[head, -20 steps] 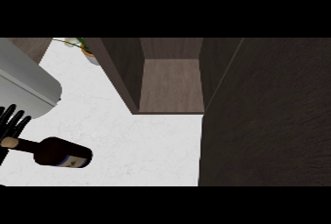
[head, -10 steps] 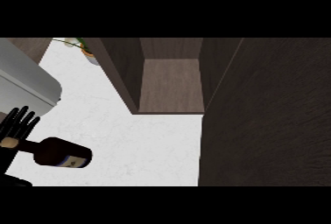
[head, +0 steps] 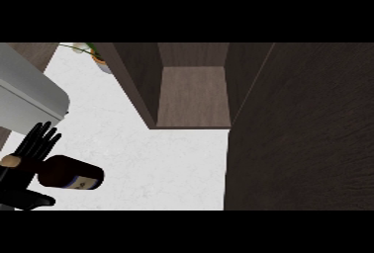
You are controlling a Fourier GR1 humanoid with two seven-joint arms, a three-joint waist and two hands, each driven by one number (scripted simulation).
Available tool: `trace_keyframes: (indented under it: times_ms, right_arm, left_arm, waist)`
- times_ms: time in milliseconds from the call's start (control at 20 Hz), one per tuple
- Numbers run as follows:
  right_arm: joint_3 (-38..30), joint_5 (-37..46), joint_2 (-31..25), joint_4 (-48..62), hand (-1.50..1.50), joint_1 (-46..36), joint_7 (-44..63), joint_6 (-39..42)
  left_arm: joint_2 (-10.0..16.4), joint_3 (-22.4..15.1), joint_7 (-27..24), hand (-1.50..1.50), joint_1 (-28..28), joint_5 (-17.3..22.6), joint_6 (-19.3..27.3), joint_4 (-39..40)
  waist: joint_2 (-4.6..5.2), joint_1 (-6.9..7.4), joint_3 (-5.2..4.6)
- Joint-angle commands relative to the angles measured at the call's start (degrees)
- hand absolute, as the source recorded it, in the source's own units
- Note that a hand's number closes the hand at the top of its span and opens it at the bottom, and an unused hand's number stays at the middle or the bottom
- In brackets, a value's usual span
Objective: Pick up the wine, place it into the cabinet and close the cabinet
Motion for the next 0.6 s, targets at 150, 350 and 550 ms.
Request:
trace_keyframes:
  times_ms: [150,350,550]
  right_arm:
    - [1.71,0.99,0.89,-1.20,-1.50,-0.71,1.27,-0.86]
    - [0.45,0.86,0.59,-0.05,-1.50,3.19,-3.82,2.21]
    - [0.24,3.35,1.40,4.24,-1.50,-1.13,-4.45,0.46]
  left_arm:
    - [0.80,-2.47,-12.52,-1.50,-3.58,-6.41,0.55,13.68]
    - [-0.26,-5.25,-16.08,-1.50,-3.98,-8.59,1.92,15.33]
    - [-0.87,-7.01,-16.81,-1.50,-5.08,-9.63,4.62,16.84]
  waist:
    - [0.05,-0.14,-0.05]
    - [0.04,-0.27,-0.03]
    - [0.04,0.05,-0.02]
